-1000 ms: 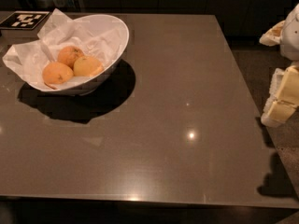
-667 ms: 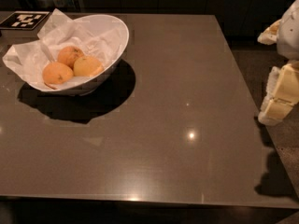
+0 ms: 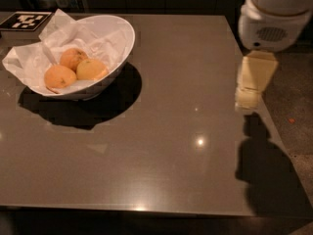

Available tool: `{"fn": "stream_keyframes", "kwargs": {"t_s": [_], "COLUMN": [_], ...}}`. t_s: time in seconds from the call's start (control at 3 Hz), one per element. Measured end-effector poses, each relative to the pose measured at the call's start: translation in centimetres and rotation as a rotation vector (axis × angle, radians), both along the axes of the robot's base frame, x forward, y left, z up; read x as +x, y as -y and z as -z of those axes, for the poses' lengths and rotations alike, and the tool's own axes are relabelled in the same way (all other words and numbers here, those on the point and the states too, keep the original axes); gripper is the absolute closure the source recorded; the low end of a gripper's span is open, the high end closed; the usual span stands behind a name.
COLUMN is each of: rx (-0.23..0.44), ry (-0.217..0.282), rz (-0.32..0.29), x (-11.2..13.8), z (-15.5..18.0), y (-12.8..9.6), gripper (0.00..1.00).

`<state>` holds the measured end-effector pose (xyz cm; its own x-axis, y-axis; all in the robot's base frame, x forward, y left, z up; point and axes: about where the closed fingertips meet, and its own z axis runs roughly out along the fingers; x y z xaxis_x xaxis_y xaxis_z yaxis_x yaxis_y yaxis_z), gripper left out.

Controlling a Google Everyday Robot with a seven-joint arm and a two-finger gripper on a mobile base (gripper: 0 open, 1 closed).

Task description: Pick orange from white bowl

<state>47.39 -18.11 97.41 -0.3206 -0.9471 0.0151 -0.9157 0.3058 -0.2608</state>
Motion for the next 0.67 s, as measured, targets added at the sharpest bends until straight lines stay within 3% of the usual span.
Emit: {"fn": "stream_keyframes", "kwargs": {"t_s": [0.33, 0.67], "rx": [-0.065, -0.053], "ry": [0.019, 0.057], "rz": [0.008, -0.004], "x": [2.51, 3.27], "z": [-0.06, -0.44], "y": [-1.94, -2.49], "gripper": [0.0, 0.0]}}
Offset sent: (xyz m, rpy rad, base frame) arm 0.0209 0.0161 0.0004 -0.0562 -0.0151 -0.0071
